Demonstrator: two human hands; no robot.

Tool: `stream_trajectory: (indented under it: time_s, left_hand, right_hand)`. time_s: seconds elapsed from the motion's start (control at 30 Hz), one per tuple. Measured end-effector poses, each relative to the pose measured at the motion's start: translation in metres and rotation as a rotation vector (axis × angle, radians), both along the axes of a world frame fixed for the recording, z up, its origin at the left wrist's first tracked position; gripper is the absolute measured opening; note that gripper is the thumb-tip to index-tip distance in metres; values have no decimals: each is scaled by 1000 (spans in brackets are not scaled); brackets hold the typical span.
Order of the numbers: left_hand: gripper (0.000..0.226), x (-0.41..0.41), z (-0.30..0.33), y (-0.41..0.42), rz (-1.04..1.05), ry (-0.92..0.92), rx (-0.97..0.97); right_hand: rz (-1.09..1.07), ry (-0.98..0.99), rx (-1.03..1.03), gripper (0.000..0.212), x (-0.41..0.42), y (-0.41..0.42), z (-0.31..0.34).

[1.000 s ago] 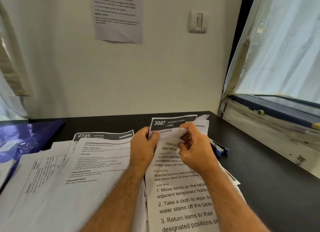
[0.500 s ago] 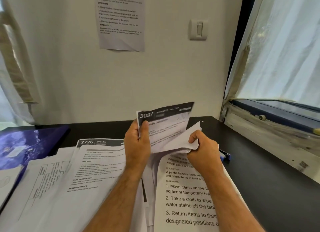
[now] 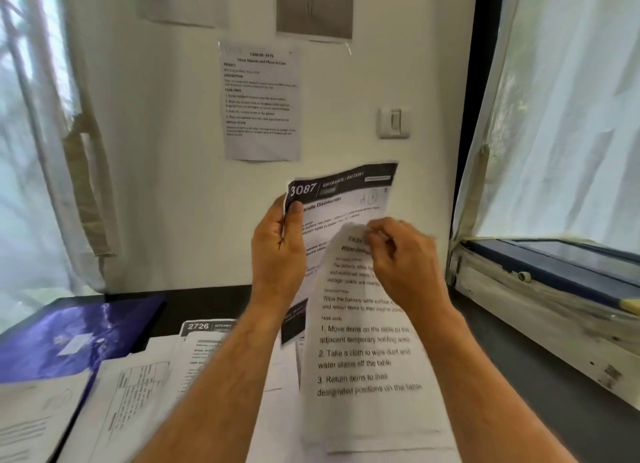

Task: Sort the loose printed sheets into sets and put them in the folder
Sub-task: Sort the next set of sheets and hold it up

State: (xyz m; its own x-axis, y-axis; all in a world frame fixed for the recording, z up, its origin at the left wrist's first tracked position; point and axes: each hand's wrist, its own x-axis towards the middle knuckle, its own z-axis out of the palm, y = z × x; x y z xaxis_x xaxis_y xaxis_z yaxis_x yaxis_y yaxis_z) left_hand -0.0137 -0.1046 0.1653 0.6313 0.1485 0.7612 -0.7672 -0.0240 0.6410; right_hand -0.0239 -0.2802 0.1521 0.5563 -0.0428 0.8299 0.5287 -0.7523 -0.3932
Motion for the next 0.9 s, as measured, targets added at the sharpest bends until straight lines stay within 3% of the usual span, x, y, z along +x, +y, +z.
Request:
stream_trajectory:
  time_s: [0.23,0.37,0.5,0.7,0.8,0.9]
  left_hand:
    - [26,-37,71,31,-29,-146,43]
    - [27,-45,90,67,-48,14,-79]
    - [29,-30,52,105,-50,309,-60]
    - [20,-4,-73,116,-64,800,-72]
    - [23,-5,-119,112,-69,908,-24]
    - [23,-5,-143,113,-44,936,-33]
  right_hand:
    - [98,-435,-51,16,-15,45,80]
    - [157,-526,27,15,-20,74,106]
    - [207,-387,71,15,-19,94,79]
    - [187,136,43,14,4,112,-43]
    - [161,293,45,9,10,117,-94]
    - [163,312,73,8,15,120,-126]
